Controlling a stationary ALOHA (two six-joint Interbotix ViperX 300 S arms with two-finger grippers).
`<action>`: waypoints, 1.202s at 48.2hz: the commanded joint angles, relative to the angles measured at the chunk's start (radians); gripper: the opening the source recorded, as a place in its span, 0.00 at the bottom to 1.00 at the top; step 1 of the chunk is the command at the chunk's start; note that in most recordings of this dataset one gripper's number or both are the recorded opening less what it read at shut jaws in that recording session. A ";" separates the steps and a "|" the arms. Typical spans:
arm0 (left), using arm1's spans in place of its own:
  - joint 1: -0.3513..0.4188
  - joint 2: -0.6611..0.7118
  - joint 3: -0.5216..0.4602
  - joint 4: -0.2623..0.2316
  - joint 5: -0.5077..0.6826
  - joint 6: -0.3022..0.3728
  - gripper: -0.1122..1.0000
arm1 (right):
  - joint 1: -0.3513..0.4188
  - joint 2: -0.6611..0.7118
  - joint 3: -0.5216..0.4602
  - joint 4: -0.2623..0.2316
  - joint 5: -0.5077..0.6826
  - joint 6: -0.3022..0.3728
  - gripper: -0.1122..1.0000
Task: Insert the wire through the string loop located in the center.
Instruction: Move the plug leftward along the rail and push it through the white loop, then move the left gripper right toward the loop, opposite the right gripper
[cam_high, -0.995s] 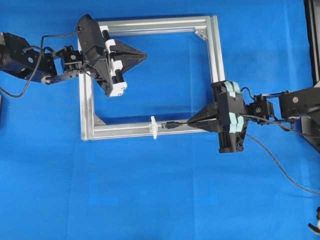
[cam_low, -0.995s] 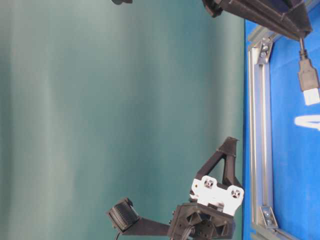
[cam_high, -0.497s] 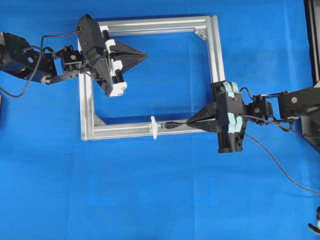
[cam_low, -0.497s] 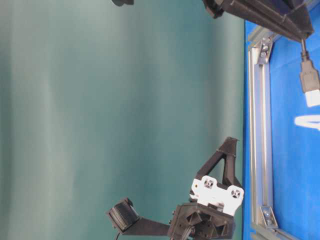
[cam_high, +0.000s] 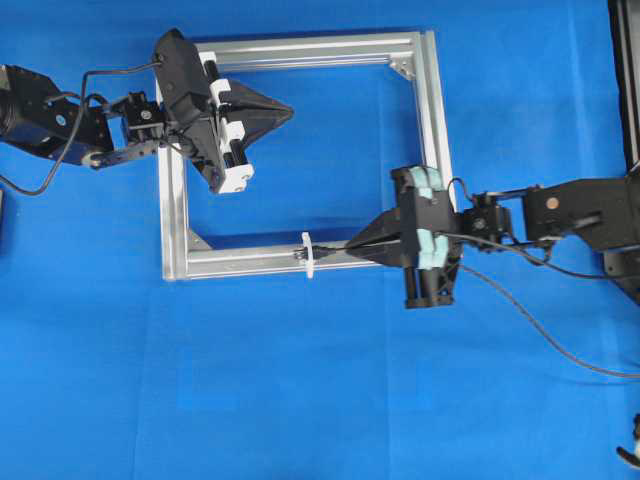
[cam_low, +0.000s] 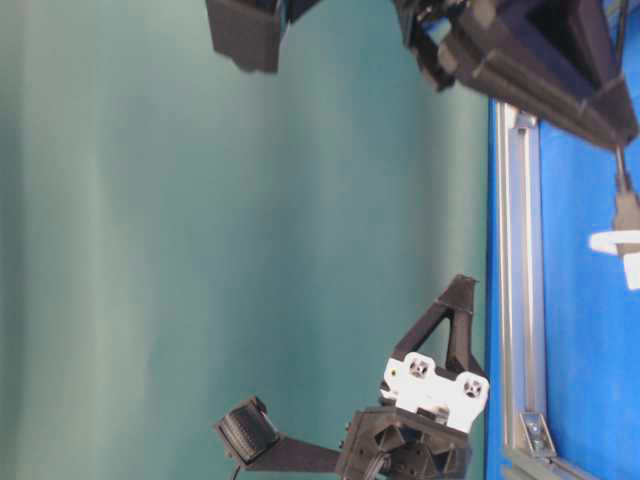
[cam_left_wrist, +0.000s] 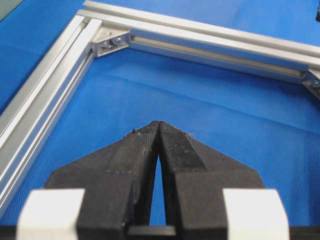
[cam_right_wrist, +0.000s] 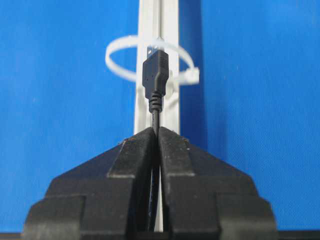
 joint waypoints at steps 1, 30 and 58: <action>-0.002 -0.031 -0.006 0.003 -0.005 0.002 0.10 | -0.003 0.005 -0.043 0.003 -0.006 0.000 0.08; -0.002 -0.031 -0.006 0.003 -0.005 -0.002 0.10 | 0.005 0.091 -0.146 0.003 -0.006 0.000 0.08; -0.078 -0.032 0.002 0.003 -0.005 -0.023 0.10 | 0.005 0.091 -0.146 0.003 -0.009 0.000 0.08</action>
